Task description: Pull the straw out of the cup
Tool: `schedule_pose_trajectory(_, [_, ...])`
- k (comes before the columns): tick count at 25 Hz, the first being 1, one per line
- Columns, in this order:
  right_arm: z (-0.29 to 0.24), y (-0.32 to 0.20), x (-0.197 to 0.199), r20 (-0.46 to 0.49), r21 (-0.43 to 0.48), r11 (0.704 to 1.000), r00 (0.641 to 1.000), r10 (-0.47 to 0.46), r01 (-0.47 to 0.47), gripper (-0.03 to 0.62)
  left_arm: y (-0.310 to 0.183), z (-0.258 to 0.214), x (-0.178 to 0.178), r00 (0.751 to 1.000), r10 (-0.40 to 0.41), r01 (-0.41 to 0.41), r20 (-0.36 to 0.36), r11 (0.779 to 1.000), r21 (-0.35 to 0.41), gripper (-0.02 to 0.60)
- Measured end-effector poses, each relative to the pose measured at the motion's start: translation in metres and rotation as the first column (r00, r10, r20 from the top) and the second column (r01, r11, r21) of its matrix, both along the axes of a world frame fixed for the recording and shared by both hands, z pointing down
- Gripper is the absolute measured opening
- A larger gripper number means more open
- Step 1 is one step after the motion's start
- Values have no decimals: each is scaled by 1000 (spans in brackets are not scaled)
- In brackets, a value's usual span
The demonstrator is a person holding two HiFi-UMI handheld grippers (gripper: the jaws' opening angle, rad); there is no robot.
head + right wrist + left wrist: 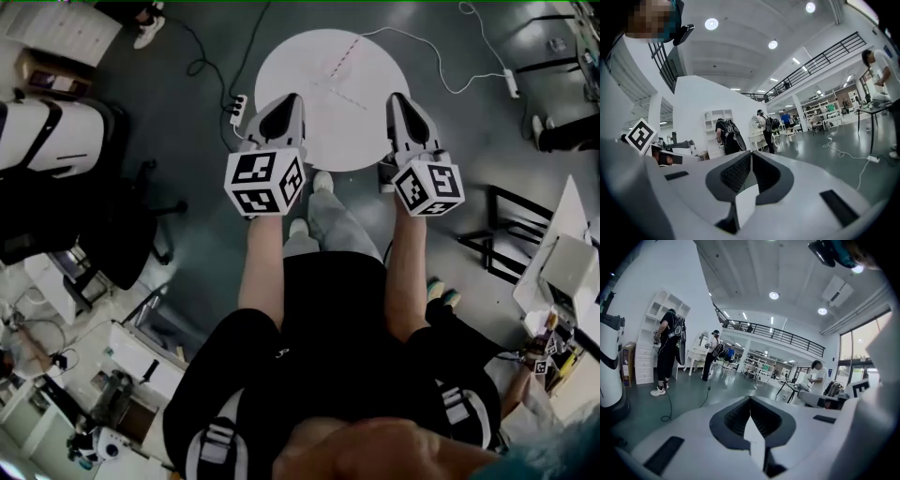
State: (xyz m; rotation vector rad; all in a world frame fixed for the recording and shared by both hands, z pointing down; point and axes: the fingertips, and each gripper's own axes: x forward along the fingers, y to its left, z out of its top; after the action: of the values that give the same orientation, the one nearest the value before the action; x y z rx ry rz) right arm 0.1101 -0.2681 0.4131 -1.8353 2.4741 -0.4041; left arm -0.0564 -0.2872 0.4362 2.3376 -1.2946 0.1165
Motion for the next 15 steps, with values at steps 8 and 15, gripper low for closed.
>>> schedule_pose_trajectory(8, [46,-43,0,-3,-99,994,999,-53,52,23,-38,43,22,1000,12,-10,20,997,-82,9])
schedule_pose_trajectory(15, [83,-70,3,-12,-163,984,998,-68,65,33,-54,78,36,998,30,-23,53,990,-143,9])
